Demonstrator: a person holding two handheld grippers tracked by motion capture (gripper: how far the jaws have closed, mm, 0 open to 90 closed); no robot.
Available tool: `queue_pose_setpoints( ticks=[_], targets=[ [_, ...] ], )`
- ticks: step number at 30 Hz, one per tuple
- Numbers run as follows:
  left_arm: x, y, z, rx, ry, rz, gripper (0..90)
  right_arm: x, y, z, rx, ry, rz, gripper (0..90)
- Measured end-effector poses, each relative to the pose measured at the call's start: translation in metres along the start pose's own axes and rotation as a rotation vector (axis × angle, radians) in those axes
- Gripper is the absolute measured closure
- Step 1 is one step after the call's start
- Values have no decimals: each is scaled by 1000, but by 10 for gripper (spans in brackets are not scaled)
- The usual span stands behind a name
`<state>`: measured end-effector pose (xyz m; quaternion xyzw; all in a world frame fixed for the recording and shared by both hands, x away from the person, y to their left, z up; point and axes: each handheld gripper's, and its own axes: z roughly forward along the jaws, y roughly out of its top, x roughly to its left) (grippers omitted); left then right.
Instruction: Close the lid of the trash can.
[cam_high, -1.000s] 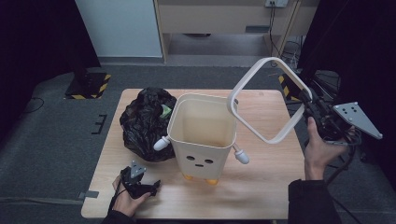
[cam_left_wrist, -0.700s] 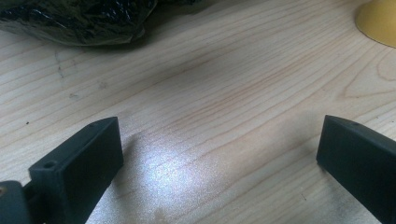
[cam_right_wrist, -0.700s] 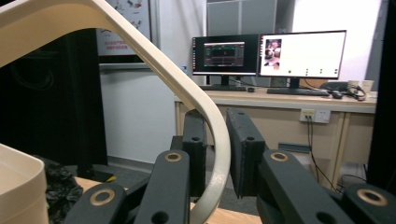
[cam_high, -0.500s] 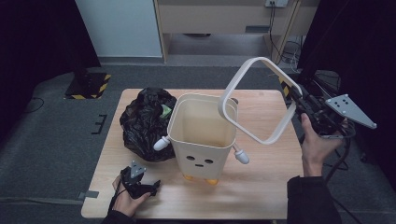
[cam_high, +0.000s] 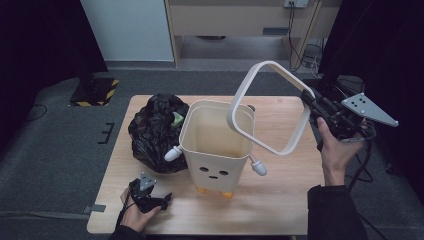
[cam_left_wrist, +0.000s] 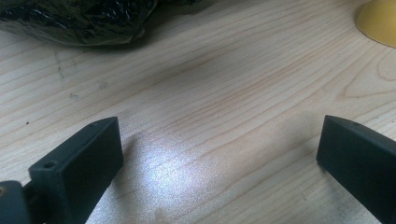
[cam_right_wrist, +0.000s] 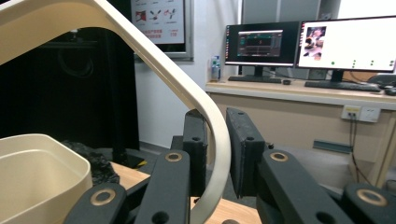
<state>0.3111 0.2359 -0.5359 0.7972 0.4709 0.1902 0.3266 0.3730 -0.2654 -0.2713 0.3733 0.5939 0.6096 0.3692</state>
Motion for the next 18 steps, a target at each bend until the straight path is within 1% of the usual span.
queue_pose_setpoints(
  ticks=[4, 18],
  targets=[
    [0, 0, 0, 0, 0, 0, 0, 3, 3, 4, 12, 37, 21, 788],
    [0, 0, 0, 0, 0, 0, 0, 15, 8, 18, 57, 126, 28, 787]
  ],
)
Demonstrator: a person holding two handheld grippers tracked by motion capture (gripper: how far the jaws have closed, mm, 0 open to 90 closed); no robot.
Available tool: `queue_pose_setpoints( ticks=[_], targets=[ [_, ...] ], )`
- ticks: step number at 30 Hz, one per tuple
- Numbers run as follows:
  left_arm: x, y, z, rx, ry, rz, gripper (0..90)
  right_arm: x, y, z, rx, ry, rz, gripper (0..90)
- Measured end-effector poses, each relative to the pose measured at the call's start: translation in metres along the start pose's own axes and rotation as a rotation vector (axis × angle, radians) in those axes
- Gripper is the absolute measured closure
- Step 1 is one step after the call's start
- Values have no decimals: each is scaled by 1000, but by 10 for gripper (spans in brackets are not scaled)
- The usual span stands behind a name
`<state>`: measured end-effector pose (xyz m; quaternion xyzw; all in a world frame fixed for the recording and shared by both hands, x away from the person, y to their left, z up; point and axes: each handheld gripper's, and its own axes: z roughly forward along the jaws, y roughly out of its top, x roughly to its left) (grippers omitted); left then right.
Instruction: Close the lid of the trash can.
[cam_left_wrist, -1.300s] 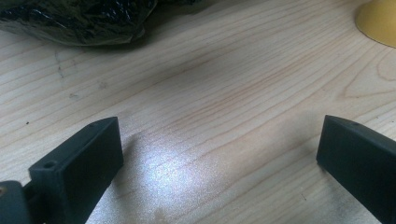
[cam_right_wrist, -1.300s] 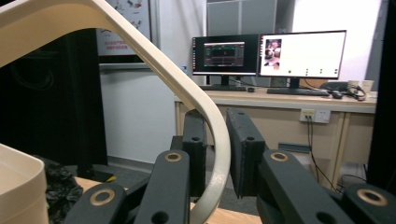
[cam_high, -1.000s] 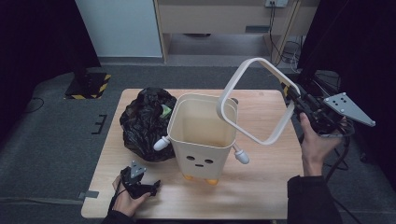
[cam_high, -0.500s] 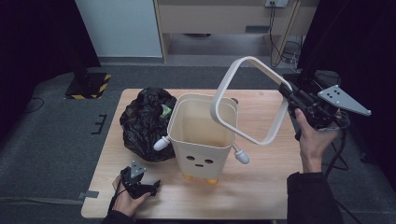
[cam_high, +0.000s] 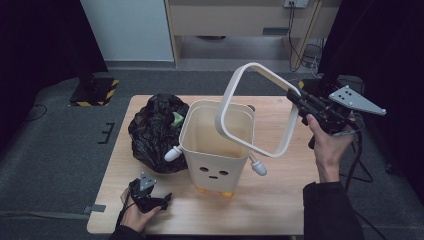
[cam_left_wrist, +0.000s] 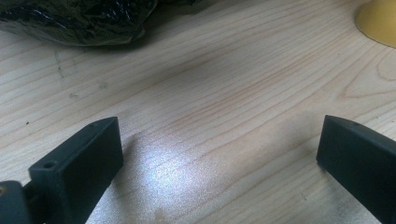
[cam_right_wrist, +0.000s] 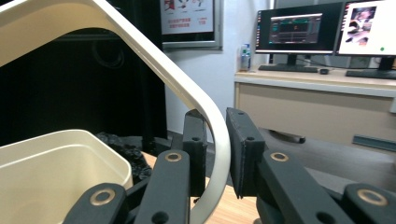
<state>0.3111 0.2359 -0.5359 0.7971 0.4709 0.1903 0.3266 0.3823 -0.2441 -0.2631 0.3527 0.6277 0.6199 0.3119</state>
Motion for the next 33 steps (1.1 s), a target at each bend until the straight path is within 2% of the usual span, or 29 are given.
queue_pose_setpoints(
  ticks=[13, 25, 33],
  targets=[
    [0, 0, 0, 0, 0, 0, 0, 8, -1, 13, 28, 63, 24, 790],
    [0, 0, 0, 1, -1, 0, 0, 19, 5, 22, 41, 104, 17, 791],
    [0, 0, 0, 1, -1, 0, 0, 25, 2, 31, 61, 139, 38, 792]
  ],
)
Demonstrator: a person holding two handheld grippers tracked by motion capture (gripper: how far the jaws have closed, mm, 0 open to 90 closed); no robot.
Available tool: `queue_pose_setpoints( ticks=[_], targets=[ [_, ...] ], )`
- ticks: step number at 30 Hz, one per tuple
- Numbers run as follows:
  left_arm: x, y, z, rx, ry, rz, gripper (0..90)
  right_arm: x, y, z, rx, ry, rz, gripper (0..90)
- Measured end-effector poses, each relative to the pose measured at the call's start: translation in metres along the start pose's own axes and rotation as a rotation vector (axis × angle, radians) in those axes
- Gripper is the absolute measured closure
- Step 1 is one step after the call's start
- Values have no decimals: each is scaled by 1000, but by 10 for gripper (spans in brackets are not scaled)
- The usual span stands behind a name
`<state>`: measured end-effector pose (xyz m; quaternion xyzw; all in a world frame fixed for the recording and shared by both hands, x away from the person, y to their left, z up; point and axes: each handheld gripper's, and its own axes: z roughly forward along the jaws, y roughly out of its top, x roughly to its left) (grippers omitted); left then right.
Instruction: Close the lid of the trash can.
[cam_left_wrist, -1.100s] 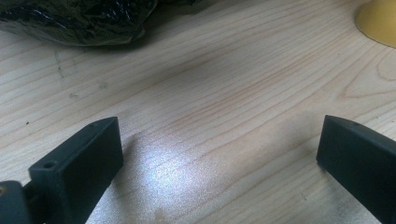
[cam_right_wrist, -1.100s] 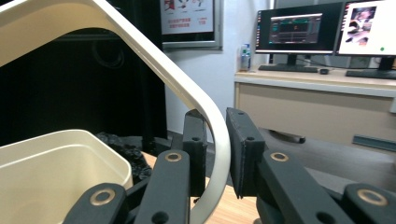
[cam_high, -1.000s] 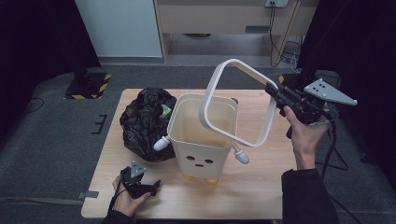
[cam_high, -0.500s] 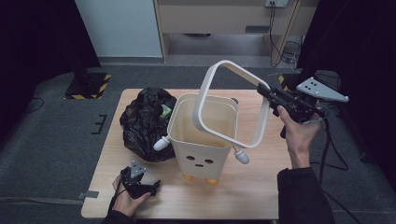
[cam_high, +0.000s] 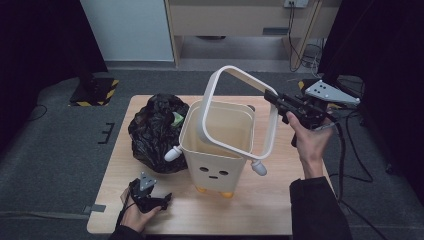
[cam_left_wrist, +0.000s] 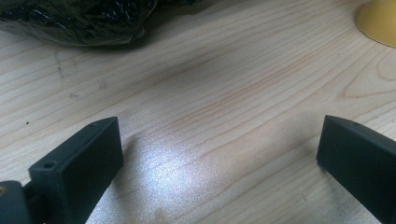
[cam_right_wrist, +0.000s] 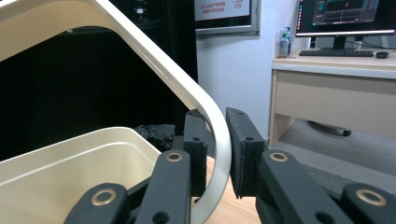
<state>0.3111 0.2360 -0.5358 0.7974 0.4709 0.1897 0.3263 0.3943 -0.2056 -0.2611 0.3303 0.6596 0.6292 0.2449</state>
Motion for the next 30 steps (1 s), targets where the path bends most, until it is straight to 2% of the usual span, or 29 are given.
queue_pose_setpoints(
  ticks=[15, 24, 30],
  targets=[
    [0, 0, 0, -1, 0, 0, 0, 7, -7, 18, 34, 41, 48, 794],
    [0, 0, 0, 0, -1, 1, 0, 15, -8, 28, 61, 44, 38, 792],
    [0, 0, 0, 0, -2, 1, 0, 15, -9, 32, 71, 38, 46, 791]
  ],
)
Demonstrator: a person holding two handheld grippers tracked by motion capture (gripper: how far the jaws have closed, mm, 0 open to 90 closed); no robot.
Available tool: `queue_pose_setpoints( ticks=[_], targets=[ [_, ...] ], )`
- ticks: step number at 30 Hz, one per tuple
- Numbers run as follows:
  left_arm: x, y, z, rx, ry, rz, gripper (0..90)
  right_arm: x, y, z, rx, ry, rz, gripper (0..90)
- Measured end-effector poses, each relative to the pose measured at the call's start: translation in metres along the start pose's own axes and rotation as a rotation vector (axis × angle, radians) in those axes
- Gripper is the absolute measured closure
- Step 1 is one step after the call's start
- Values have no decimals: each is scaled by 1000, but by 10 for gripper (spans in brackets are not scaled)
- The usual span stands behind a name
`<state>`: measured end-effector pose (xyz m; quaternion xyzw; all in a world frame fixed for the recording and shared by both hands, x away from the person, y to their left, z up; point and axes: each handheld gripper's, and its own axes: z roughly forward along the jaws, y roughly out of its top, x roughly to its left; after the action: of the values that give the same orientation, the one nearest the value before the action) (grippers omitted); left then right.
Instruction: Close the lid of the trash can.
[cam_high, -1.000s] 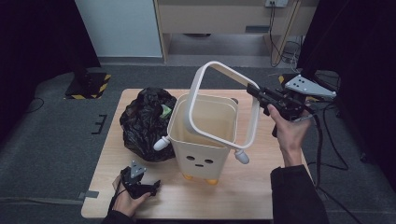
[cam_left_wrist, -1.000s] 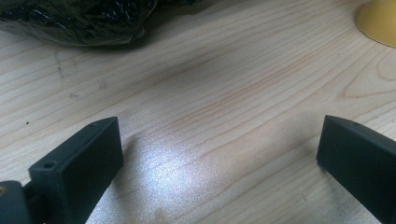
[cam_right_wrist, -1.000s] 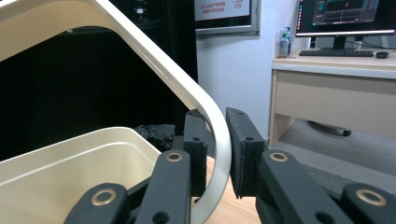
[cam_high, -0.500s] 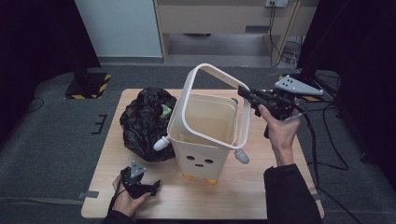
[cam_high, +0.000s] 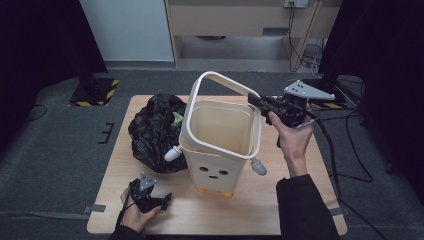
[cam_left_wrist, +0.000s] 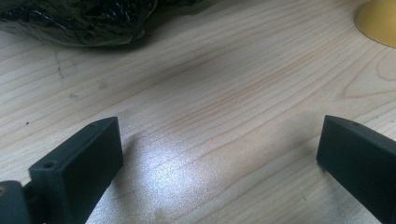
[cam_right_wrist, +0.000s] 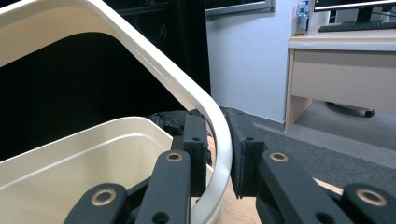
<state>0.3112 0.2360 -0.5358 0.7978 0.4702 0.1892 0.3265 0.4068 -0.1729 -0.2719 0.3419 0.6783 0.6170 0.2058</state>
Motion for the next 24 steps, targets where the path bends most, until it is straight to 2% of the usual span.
queue_pose_setpoints(
  ticks=[19, 24],
  targets=[
    [0, 0, 0, 0, 0, 0, 0, 0, -4, 8, 53, -28, 11, 790],
    [0, 0, 0, 0, 0, 0, 0, 0, -6, 10, 87, -36, 2, 787]
  ],
)
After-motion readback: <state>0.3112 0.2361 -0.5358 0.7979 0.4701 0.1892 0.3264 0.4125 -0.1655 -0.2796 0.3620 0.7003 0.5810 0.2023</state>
